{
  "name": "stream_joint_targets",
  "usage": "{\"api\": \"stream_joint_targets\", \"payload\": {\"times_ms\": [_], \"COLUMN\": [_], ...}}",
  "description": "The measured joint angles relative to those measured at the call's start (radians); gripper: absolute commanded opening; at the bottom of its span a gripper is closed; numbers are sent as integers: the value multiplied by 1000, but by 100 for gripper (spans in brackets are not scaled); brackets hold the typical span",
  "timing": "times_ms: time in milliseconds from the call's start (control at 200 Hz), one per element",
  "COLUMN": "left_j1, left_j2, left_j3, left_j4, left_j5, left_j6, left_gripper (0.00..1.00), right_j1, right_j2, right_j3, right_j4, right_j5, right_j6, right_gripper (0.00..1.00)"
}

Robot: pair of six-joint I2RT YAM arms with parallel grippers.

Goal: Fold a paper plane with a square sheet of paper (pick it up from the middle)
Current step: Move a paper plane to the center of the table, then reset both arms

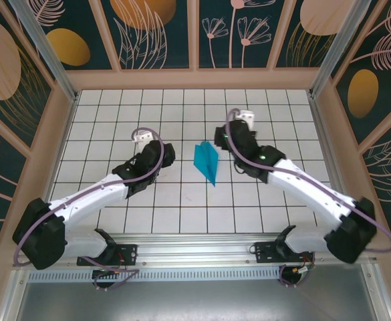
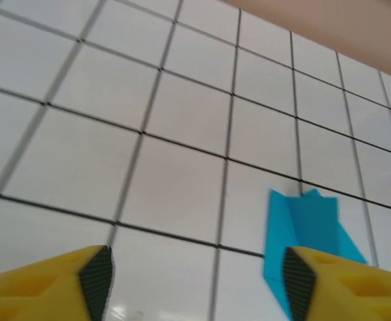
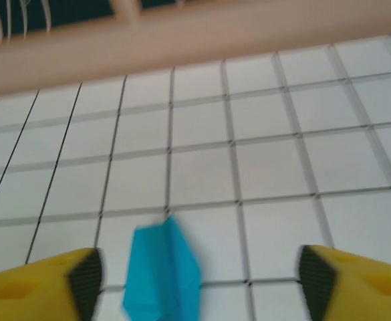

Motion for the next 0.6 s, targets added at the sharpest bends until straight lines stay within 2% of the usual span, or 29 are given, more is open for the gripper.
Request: {"api": "stream_joint_targets", "payload": {"times_ms": [130, 245, 345, 445, 596], "left_j1": [116, 212, 277, 357, 432], "left_j2": [-75, -124, -151, -152, -138], "left_j3": [-87, -173, -247, -294, -327], "left_j4": [31, 78, 151, 213, 296], "left_j5": [-55, -145, -163, -178, -189], "left_j6": [60, 131, 197, 253, 345], "left_gripper": [98, 99, 98, 98, 98], "right_j1": [-229, -410, -533, -606, -622], "right_j2": [-75, -53, 0, 51, 118], "right_j3": [-157, -342, -450, -525, -651], "right_j4": [131, 285, 387, 535, 824], "right_j5": [78, 84, 6, -67, -169], "right_j6": [-80, -181, -229, -275, -353], "right_gripper": [93, 93, 93, 93, 93]}}
